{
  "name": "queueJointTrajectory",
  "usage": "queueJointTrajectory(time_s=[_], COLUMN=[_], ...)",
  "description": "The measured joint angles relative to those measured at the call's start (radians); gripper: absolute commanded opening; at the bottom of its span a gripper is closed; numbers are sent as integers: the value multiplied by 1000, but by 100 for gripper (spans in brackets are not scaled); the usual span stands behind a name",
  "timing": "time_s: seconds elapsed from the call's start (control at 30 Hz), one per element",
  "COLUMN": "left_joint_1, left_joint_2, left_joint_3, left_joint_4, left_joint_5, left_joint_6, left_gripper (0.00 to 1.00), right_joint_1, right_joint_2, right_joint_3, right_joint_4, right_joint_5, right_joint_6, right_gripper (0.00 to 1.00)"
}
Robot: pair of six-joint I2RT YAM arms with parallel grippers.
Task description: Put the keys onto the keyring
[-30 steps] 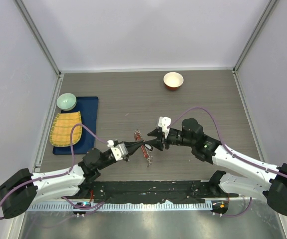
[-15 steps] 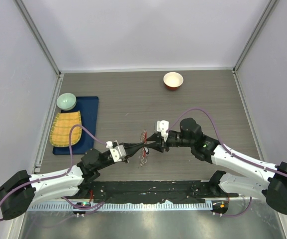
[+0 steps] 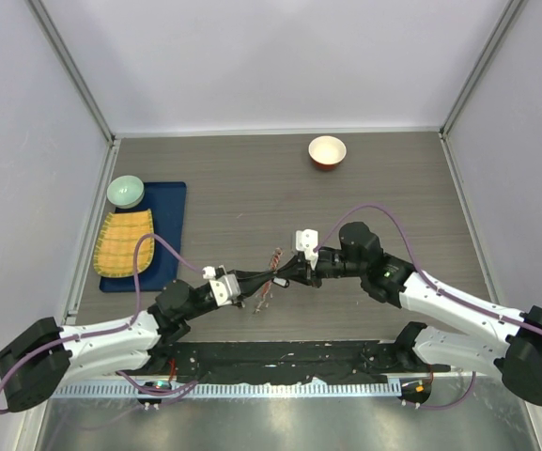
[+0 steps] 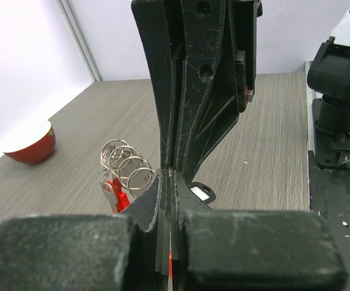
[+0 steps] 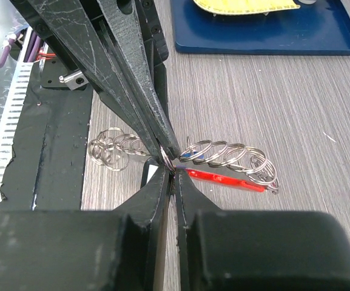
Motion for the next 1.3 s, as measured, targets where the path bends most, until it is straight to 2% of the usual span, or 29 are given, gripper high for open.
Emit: queueJointTrajectory(time_s=[0.1, 0.23, 0.33, 0.5, 0.63, 0.77, 0.93, 1.3], left_joint_1=[0, 0, 0, 0, 0, 0, 0, 0], left_joint_2=[3, -6, -53, -140, -167, -164, -140, -124], left_joint_3=[0, 0, 9, 62, 71, 74, 111, 122], left_joint_4=[2, -7, -79, -259, -339, -384, -393, -337], left_joint_5=[0, -12, -27, -45, -49, -35, 7, 95], left_joint_6=[-2, -2, 4, 15, 24, 31, 31, 29], left_gripper=[5, 23, 33, 39, 43, 45, 42, 34], right_joint_1=[0, 0, 0, 2, 14, 48, 108, 135], right_joint_2=[0, 0, 0, 16, 38, 83, 150, 183], right_joint_3=[5, 39, 103, 247, 347, 429, 475, 479], right_joint_4=[-14, -83, -205, -416, -559, -680, -785, -854], right_joint_5=[-1, 0, 12, 50, 88, 138, 221, 278], right_joint_6=[-5, -31, -68, -137, -188, -232, -268, -293], right_gripper=[1, 1, 1, 1, 1, 1, 1, 1])
